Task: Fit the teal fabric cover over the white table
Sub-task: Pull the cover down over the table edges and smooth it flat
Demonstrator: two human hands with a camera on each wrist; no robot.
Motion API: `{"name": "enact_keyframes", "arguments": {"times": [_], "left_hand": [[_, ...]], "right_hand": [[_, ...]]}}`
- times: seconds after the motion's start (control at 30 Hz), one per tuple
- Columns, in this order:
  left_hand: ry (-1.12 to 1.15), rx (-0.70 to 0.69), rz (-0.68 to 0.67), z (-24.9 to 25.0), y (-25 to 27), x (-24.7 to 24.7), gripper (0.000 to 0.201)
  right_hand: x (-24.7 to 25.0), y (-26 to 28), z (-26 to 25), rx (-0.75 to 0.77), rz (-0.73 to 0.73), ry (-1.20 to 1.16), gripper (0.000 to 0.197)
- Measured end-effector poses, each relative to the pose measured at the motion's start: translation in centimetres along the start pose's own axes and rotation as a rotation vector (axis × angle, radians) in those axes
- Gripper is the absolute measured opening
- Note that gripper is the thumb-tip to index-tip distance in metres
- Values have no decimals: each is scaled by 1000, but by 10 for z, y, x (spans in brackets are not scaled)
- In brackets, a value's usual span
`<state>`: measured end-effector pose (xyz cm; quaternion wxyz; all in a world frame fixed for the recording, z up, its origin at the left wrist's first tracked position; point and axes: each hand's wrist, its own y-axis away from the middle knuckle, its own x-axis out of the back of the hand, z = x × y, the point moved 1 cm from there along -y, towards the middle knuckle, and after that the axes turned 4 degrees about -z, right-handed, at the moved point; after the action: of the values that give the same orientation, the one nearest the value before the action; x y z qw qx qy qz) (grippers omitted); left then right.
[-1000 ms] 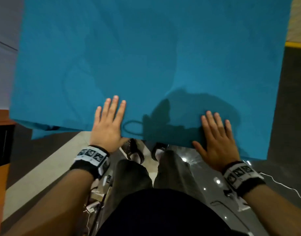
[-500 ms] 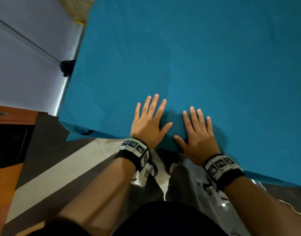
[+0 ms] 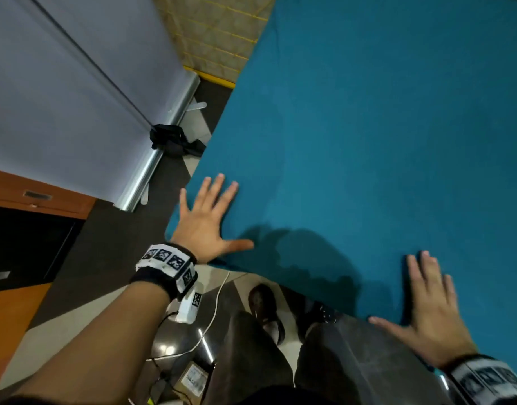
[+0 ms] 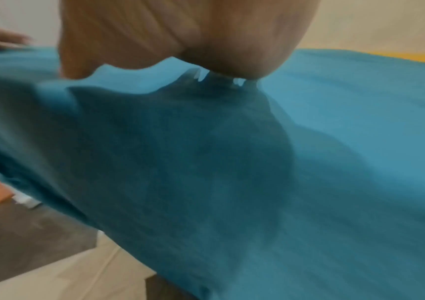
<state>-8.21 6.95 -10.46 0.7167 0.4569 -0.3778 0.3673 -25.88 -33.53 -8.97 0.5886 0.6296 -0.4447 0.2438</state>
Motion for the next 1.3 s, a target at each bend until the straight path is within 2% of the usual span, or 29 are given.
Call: {"name": "enact_keyframes", "arguments": {"times": [0.03, 0.07, 0.13, 0.2, 0.23, 0.27, 0.33, 0.37, 0.4, 0.47, 0.5, 0.53, 0.57, 0.63, 0.67, 0.7, 0.8, 0.9, 0.97, 1.07, 1.2, 1.3], "left_hand": [[-23, -75, -61, 0, 5, -1, 131], [-1, -76, -76, -8, 12, 0, 138], [172, 7, -60, -39, 22, 2, 146], [323, 114, -143, -70, 30, 4, 145], [316, 167, -177, -82, 32, 1, 134], [271, 228, -179, -94, 31, -4, 109], [158, 344, -87, -117, 30, -19, 39], [106, 392, -89, -130, 34, -24, 17], [60, 442, -149, -145, 38, -27, 13], [-29, 615, -399, -172, 51, -20, 19], [-54, 699, -446, -181, 54, -12, 24], [-60, 746, -415, -184, 51, -1, 28], [-35, 735, -293, -178, 41, 14, 32], [69, 561, 18, -138, 6, 43, 50], [113, 445, 123, -105, -17, 56, 62], [137, 326, 164, -69, -39, 67, 71], [88, 65, 113, 33, -107, 80, 78], [58, -32, 14, 92, -151, 62, 70], [41, -24, -4, 93, -160, 44, 68], [-22, 67, 108, 55, -149, 34, 75], [48, 254, 48, -1, -113, 35, 82], [128, 342, -44, -22, -98, 44, 87]], "right_hand": [[0, -10, -19, 52, -16, 37, 132], [0, -17, -32, 62, -31, 66, 135], [-2, -24, -38, 26, -52, 82, 137], [-2, -22, -37, 29, -91, 105, 138], [-2, -22, -35, 35, -103, 106, 139], [0, -22, -35, 35, -110, 97, 139], [2, -23, -36, 30, -131, 84, 140], [1, -23, -36, 20, -142, 73, 141], [2, -23, -36, 10, -154, 59, 141], [3, -21, -36, -5, -186, 30, 143], [4, -21, -38, -14, -186, 18, 143], [7, -21, -40, -24, -171, -3, 141], [12, -23, -45, -22, -125, -24, 135], [30, -35, -61, 36, -31, -64, 115], [41, -48, -73, 83, 8, -69, 105], [54, -65, -87, 138, 43, -63, 97], [90, -130, -142, 312, 143, -47, 87], [111, -189, -189, 429, 124, 19, 89], [106, -211, -196, 408, 18, 84, 94], [90, -220, -169, 379, 13, 195, 98], [91, -205, -118, 208, 21, 204, 98], [105, -203, -117, 102, 14, 172, 102]]}}
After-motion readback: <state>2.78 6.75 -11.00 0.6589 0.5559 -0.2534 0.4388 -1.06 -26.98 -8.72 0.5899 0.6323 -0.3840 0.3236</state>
